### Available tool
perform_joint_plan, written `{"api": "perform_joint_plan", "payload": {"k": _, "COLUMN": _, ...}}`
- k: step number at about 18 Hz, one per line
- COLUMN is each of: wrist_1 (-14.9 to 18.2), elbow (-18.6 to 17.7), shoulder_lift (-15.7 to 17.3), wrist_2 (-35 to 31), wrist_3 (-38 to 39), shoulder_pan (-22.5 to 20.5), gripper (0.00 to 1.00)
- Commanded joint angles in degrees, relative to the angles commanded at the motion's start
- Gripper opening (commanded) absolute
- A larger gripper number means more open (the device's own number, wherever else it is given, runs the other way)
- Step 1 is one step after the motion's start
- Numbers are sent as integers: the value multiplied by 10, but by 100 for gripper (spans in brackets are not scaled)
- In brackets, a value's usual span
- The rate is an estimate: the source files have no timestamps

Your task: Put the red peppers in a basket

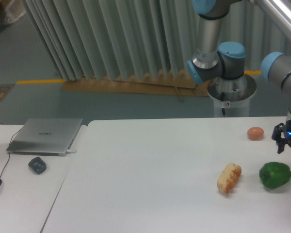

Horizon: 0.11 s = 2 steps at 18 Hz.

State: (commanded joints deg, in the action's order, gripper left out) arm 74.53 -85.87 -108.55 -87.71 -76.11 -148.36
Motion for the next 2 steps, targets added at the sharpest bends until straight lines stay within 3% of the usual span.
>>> {"api": "perform_joint_plan", "payload": {"k": 2, "wrist_1": 1, "elbow": -1, "shoulder_lift": 1, "wrist_2": 0, "wrist_3": 0, "shoulder_pan": 0, "gripper": 100}}
